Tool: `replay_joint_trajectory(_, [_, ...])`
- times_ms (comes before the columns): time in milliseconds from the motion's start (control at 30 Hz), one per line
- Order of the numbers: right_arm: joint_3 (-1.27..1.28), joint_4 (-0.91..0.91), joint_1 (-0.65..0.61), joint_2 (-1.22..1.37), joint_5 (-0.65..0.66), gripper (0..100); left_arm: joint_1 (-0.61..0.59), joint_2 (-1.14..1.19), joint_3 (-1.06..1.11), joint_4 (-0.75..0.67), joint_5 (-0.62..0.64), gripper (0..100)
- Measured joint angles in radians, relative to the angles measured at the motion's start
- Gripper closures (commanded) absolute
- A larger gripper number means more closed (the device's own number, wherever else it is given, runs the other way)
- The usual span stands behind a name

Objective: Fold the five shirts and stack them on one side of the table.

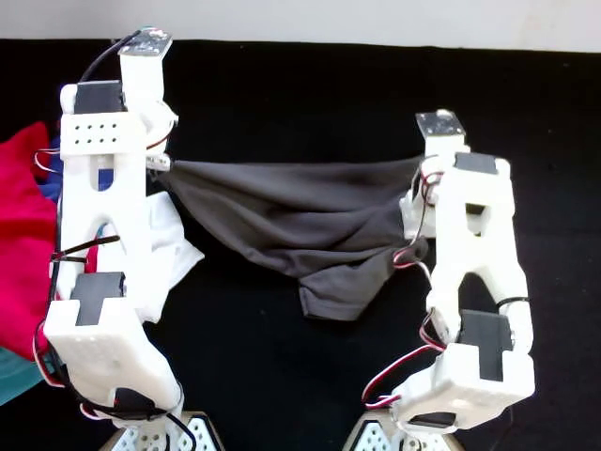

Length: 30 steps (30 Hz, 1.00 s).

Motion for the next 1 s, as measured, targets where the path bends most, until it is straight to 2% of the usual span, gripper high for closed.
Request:
replay_joint_trajectory(100, [-0.044, 0.144, -0.025, 0.000, 0.009, 78.6, 0.000, 0.003, 0.002, 0.000, 0.000, 99])
replay_joint_trajectory(233, [-0.043, 0.316, -0.115, 0.000, 0.121, 78.6, 0.000, 0.006, 0.026, -0.018, 0.000, 99])
replay_joint_trajectory(333, [0.014, 0.328, -0.196, 0.002, 0.175, 78.6, -0.002, 0.021, 0.038, -0.049, 0.000, 99])
replay_joint_trajectory(467, [0.140, 0.178, -0.267, 0.005, 0.184, 78.6, -0.002, 0.034, 0.038, -0.058, 0.000, 99])
replay_joint_trajectory(600, [0.261, -0.101, -0.290, 0.005, 0.178, 78.6, -0.006, 0.034, 0.038, -0.058, 0.000, 99])
replay_joint_trajectory(733, [0.273, -0.328, -0.293, 0.006, 0.040, 78.6, -0.035, 0.034, 0.038, -0.058, 0.000, 99])
replay_joint_trajectory(867, [0.235, -0.394, -0.293, 0.006, -0.095, 78.6, -0.063, 0.014, 0.038, -0.058, 0.000, 99])
replay_joint_trajectory(1000, [0.132, -0.338, -0.293, 0.006, -0.133, 78.6, -0.094, -0.012, 0.038, -0.058, 0.000, 99])
